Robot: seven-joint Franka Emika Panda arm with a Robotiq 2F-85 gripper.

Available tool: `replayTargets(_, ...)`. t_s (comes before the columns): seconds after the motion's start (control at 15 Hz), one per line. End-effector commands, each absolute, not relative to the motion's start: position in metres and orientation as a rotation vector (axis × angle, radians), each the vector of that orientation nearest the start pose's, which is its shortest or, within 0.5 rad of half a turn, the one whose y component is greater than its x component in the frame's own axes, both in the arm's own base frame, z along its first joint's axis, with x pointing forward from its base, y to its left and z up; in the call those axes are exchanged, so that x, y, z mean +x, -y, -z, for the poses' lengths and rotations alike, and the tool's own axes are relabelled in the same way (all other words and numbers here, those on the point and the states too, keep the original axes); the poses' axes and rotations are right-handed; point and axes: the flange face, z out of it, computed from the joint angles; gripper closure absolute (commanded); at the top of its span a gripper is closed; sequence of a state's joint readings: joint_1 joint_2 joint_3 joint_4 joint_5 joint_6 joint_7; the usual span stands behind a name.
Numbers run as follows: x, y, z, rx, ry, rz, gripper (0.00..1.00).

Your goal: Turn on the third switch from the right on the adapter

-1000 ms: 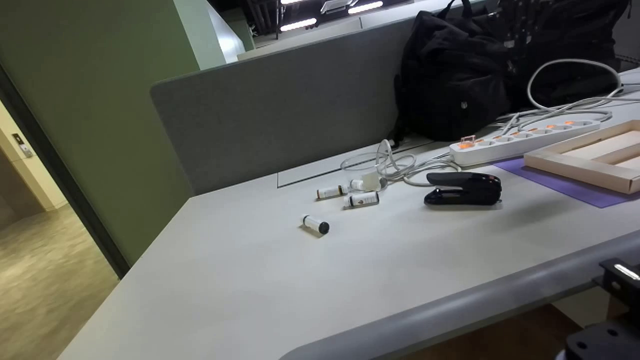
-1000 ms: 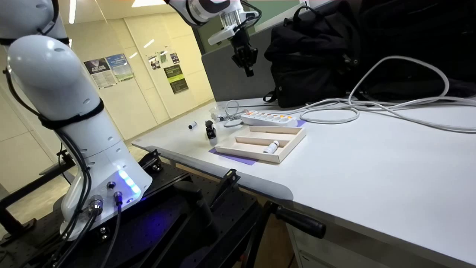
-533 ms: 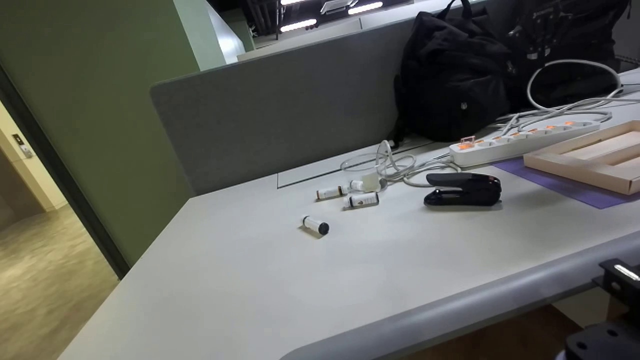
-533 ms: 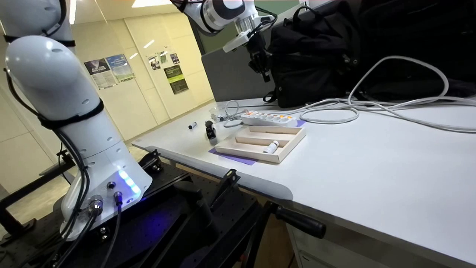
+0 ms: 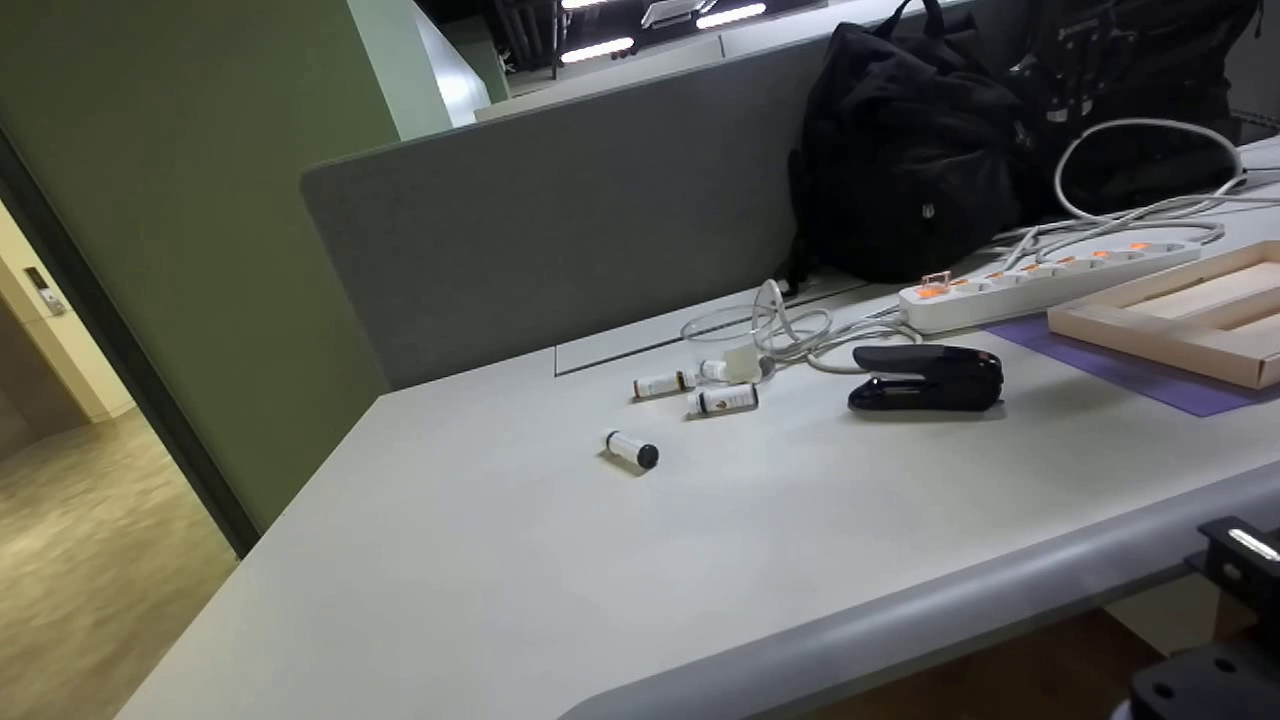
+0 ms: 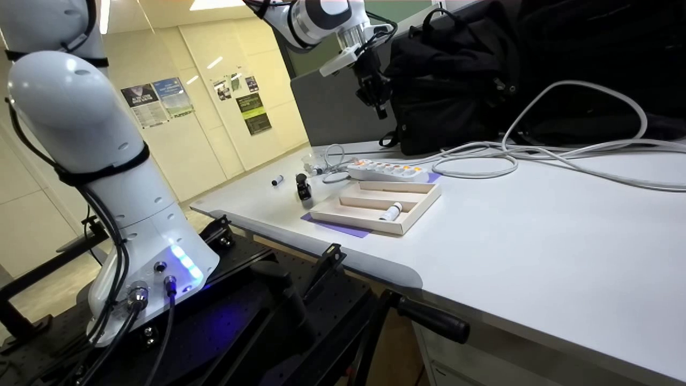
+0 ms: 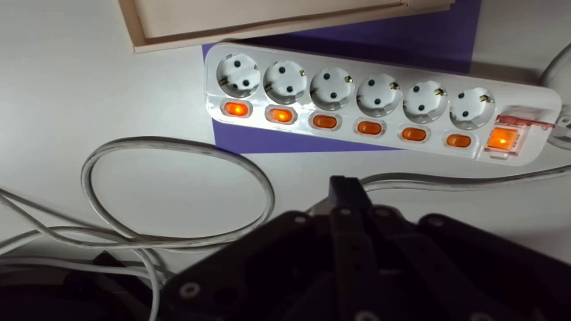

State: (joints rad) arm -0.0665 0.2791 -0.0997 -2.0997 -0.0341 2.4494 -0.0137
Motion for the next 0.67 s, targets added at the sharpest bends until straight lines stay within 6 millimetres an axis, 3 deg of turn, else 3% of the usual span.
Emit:
replayTargets(0.0,0.585,0.099,-0.282,-3.178,-0.248,0.132,1.00)
replayTargets(0.6,0.590,0.112,-0.192,-3.188,-0.352,0.057,1.00)
